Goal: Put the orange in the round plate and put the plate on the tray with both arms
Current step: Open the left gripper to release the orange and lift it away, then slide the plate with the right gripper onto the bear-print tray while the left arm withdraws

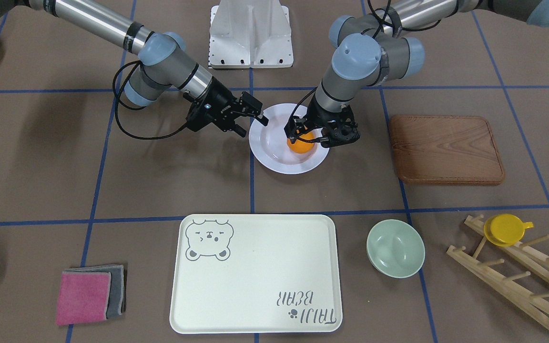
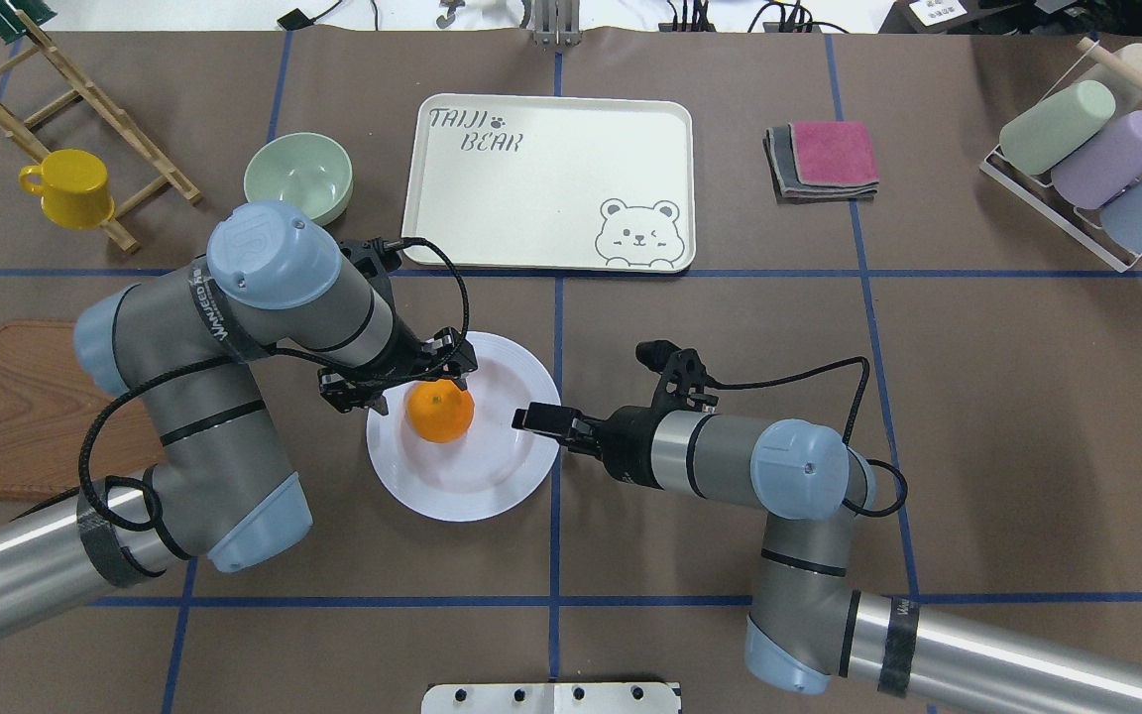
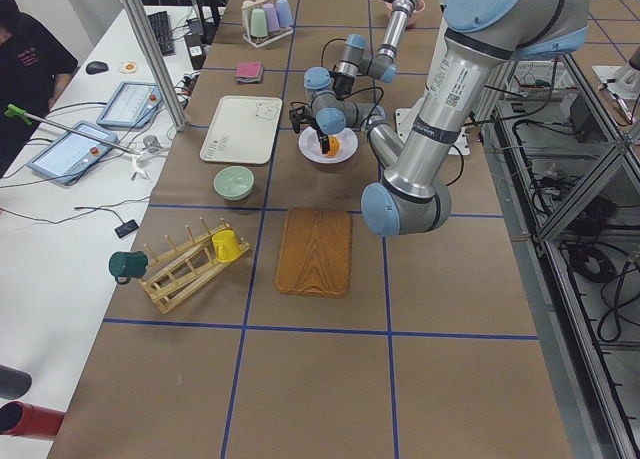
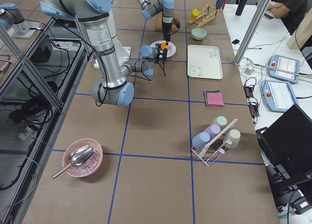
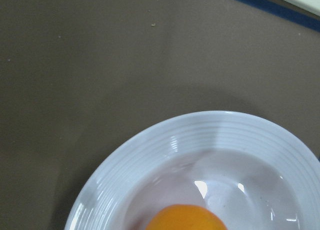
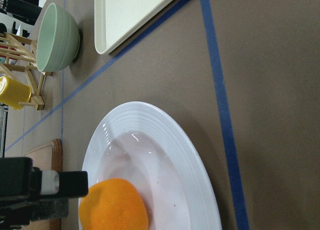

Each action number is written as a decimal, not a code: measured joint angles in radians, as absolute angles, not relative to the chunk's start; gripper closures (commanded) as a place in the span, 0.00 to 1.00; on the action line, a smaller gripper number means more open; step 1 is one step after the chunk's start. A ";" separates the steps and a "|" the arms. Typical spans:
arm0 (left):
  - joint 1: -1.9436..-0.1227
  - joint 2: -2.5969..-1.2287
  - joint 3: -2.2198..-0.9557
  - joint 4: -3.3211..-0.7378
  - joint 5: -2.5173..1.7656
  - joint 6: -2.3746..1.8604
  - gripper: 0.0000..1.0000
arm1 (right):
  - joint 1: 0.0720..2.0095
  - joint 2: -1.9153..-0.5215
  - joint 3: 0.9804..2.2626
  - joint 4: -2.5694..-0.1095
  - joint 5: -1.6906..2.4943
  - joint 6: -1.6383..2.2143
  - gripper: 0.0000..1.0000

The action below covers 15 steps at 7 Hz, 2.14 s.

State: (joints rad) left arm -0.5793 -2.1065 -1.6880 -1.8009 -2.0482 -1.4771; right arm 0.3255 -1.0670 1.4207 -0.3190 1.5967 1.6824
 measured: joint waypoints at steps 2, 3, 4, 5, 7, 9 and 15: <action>-0.601 -2.104 -1.696 -1.801 -2.058 -1.459 0.03 | 0.305 -1.047 1.369 -0.248 1.560 1.684 0.03; -0.616 -2.101 -1.701 -1.800 -2.061 -1.444 0.03 | 0.298 -1.038 1.341 -0.208 1.544 1.689 0.09; -0.633 -2.097 -1.707 -1.800 -2.071 -1.428 0.03 | 0.295 -1.034 1.334 -0.188 1.538 1.695 0.33; -0.655 -2.088 -1.715 -1.799 -2.097 -1.412 0.03 | 0.295 -1.033 1.341 -0.179 1.536 1.703 0.59; -0.694 -2.062 -1.735 -1.799 -2.138 -1.369 0.03 | 0.296 -1.034 1.356 -0.176 1.535 1.728 0.90; -0.711 -2.051 -1.744 -1.799 -2.148 -1.346 0.03 | 0.298 -1.032 1.361 -0.176 1.534 1.736 0.91; -0.834 -1.963 -1.815 -1.798 -2.237 -1.201 0.03 | 0.331 -1.021 1.399 -0.120 1.515 1.829 0.92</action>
